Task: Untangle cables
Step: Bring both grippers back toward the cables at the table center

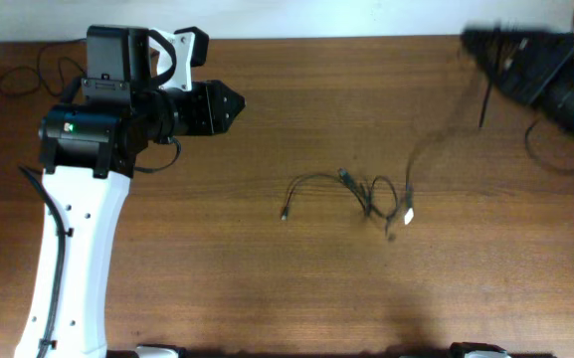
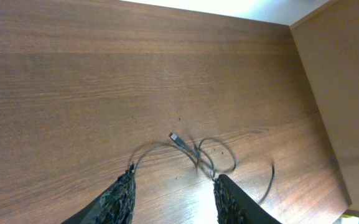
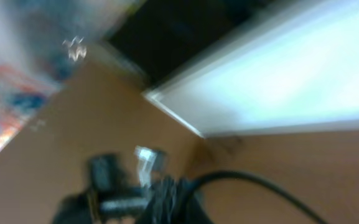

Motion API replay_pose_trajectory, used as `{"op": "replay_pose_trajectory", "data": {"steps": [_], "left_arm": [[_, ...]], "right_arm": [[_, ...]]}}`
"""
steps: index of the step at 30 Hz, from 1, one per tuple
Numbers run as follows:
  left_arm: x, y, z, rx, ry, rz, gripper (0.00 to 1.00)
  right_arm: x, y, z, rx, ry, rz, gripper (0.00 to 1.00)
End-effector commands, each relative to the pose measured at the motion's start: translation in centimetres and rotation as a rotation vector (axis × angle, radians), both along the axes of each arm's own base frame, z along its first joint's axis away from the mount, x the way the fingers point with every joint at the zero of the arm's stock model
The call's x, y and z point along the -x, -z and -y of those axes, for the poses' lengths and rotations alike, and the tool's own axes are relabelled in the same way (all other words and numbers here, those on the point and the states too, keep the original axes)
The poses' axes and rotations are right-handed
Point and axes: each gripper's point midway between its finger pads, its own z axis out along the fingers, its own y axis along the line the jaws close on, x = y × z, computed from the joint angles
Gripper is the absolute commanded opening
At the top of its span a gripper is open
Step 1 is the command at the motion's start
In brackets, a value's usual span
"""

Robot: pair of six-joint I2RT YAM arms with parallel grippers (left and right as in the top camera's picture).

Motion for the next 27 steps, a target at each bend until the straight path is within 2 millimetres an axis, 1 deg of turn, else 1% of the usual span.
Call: {"op": "replay_pose_trajectory", "data": {"steps": [1,2,3,4,5,6,7,8,9,10,11,12,13,14,15,16,17,18,19,20,21,23,25,26,27], "left_arm": [[0.0,0.1,0.2,0.001,0.02,0.003,0.43],[0.0,0.1,0.2,0.001,0.02,0.003,0.43],[0.0,0.1,0.2,0.001,0.021,0.003,0.43],[0.0,0.1,0.2,0.002,0.021,0.003,0.43],[0.0,0.1,0.3,0.003,0.023,0.003,0.43],[0.0,0.1,0.3,0.003,0.023,0.003,0.43],[0.0,0.1,0.3,0.003,0.023,0.004,0.42],[0.0,0.0,0.3,0.003,0.023,0.005,0.43],[-0.1,0.0,0.3,0.003,0.023,0.006,0.43],[-0.1,0.0,0.3,0.003,0.023,0.005,0.43],[0.0,0.0,0.3,0.003,0.023,0.005,0.43],[0.0,0.0,0.3,0.004,0.023,0.005,0.43],[0.0,0.0,0.3,0.004,0.023,0.005,0.42],[0.0,0.0,0.3,0.004,0.024,0.006,0.42],[0.0,0.0,0.4,0.003,0.029,0.008,0.42],[0.2,-0.2,1.0,0.001,0.069,0.028,0.42],[0.6,-0.6,2.1,0.01,0.145,0.061,0.42],[1.4,-1.1,3.5,0.034,0.231,0.09,0.44],[1.8,-1.5,4.7,0.058,0.275,0.101,0.49],[1.9,-1.8,5.6,0.072,0.296,0.111,0.54],[1.9,-1.9,6.5,0.098,0.291,0.095,0.56],[1.9,-1.7,7.6,0.173,0.23,-0.005,0.52],[1.7,-0.7,8.8,0.241,0.169,-0.128,0.57],[1.3,0.4,9.8,0.28,0.123,-0.222,0.58],[1.2,1.0,10.3,0.3,0.098,-0.271,0.58]], "right_arm": [[4.0,-1.9,-2.1,0.035,-0.199,0.122,0.04],[3.0,-0.6,-1.5,0.046,-0.138,0.065,0.04],[1.4,2.2,-0.3,0.063,-0.031,-0.062,0.04],[0.1,5.1,1.0,0.078,0.077,-0.199,0.04],[-0.8,9.5,2.7,0.118,0.202,-0.392,0.04],[-1.0,12.0,3.0,0.144,0.232,-0.499,0.04],[-0.9,13.4,2.3,0.143,0.195,-0.568,0.04],[-0.9,13.4,0.9,0.113,0.102,-0.581,0.04],[-0.6,11.6,-1.0,0.075,-0.057,-0.494,0.04],[0.1,8.3,-2.7,0.03,-0.221,-0.342,0.04],[0.8,6.2,-3.4,0.02,-0.3,-0.233,0.04],[1.3,4.6,-3.7,0.028,-0.338,-0.136,0.04],[1.5,4.0,-3.7,0.036,-0.333,-0.101,0.04],[1.3,4.1,-3.4,0.046,-0.298,-0.103,0.04],[0.6,5.2,-2.9,0.064,-0.24,-0.147,0.04],[0.1,6.5,-2.5,0.077,-0.19,-0.206,0.04],[-0.3,8.0,-2.1,0.09,-0.157,-0.272,0.04],[-0.4,8.6,-2.1,0.086,-0.159,-0.302,0.04],[-0.4,8.5,-2.2,0.082,-0.172,-0.297,0.04],[-0.2,7.8,-2.5,0.074,-0.206,-0.26,0.04],[0.1,6.8,-3.0,0.065,-0.25,-0.21,0.04],[1.0,5.1,-3.7,0.054,-0.336,-0.116,0.04],[1.4,4.4,-4.0,0.053,-0.371,-0.077,0.04],[1.8,4.3,-4.8,0.056,-0.397,-0.069,0.04],[2.1,4.2,-5.4,0.06,-0.414,-0.055,0.04]]}}
